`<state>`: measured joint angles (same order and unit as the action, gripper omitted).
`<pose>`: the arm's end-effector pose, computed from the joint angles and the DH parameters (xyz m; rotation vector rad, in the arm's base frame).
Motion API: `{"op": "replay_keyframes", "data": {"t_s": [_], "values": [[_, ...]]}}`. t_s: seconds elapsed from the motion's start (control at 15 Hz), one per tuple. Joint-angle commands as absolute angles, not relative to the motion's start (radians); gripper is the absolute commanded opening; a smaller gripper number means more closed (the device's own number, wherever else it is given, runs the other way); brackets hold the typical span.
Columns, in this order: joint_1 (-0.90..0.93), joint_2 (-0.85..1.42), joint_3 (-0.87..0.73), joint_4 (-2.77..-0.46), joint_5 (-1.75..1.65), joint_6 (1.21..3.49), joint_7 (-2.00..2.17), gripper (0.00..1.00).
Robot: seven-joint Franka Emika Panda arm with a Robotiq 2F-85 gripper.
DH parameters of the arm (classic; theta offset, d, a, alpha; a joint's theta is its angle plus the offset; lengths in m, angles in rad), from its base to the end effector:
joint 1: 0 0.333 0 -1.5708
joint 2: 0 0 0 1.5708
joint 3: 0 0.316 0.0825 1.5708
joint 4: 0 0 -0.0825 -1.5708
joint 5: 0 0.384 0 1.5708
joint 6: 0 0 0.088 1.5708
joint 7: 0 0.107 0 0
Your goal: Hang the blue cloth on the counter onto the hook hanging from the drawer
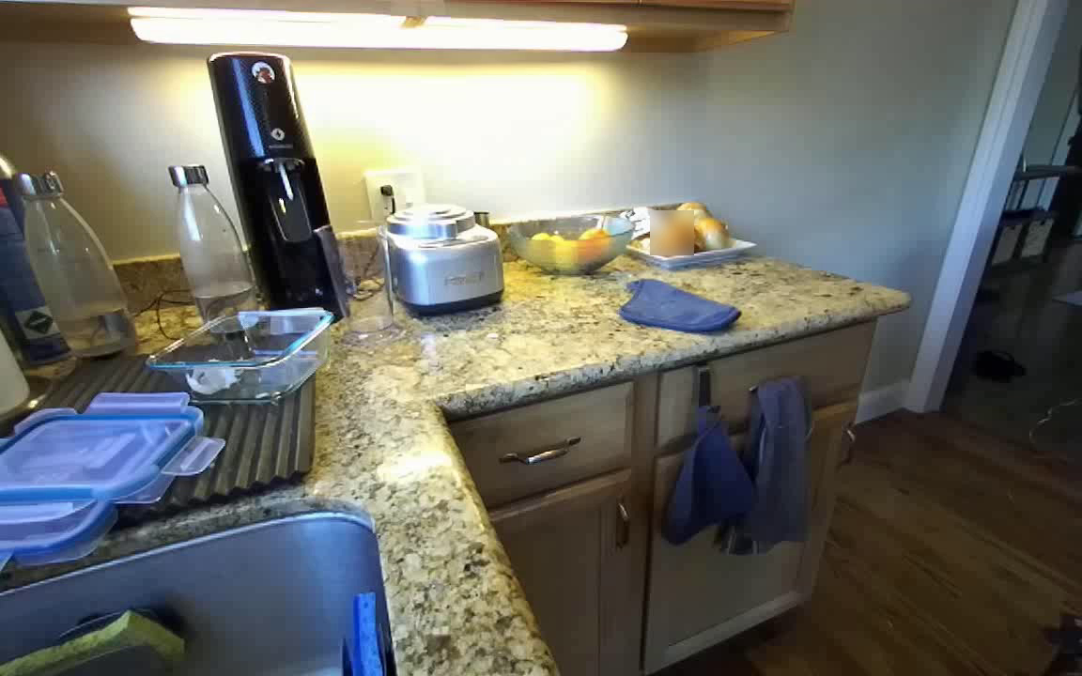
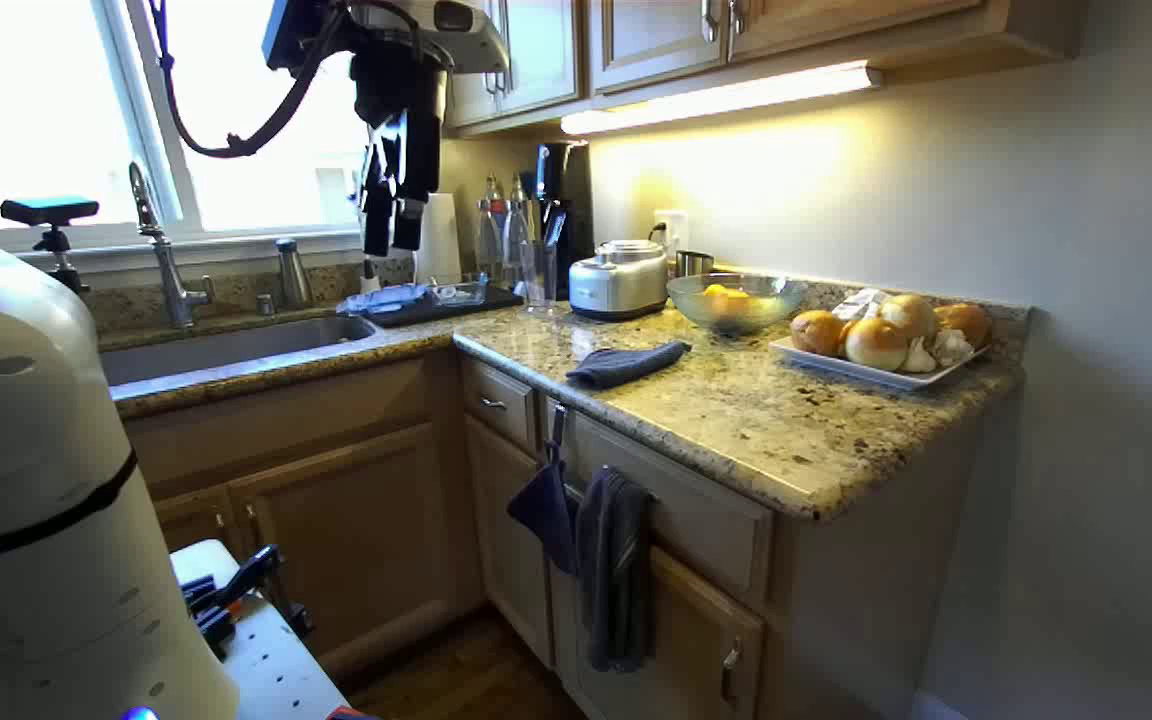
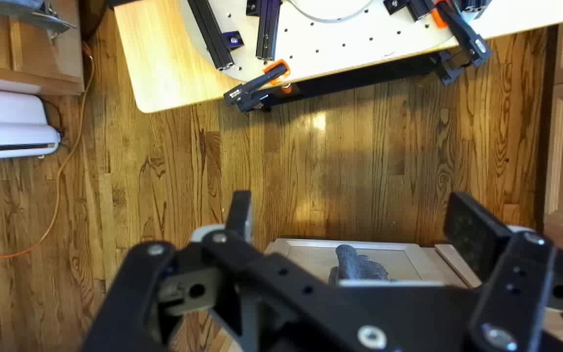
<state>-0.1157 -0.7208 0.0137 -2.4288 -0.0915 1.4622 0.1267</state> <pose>0.3019 -0.0408 0.5294 2.9955 -0.3489 -0.3710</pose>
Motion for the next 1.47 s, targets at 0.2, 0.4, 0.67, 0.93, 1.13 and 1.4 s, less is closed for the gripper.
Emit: {"op": "replay_keyframes", "data": {"t_s": [0.2,0.4,0.67,0.93,1.13,1.4], "values": [[-0.102,-0.720,0.004,-2.427,-0.097,1.460,0.133,1.00],[-0.099,-0.702,0.007,-2.421,-0.094,1.486,0.137,1.00],[-0.090,-0.636,0.023,-2.402,-0.089,1.599,0.158,1.00],[-0.084,-0.538,0.049,-2.377,-0.090,1.763,0.184,1.00],[-0.070,-0.449,0.058,-2.342,-0.071,1.890,0.198,1.00],[-0.051,-0.355,0.079,-2.288,-0.075,1.986,0.226,1.00]]}}
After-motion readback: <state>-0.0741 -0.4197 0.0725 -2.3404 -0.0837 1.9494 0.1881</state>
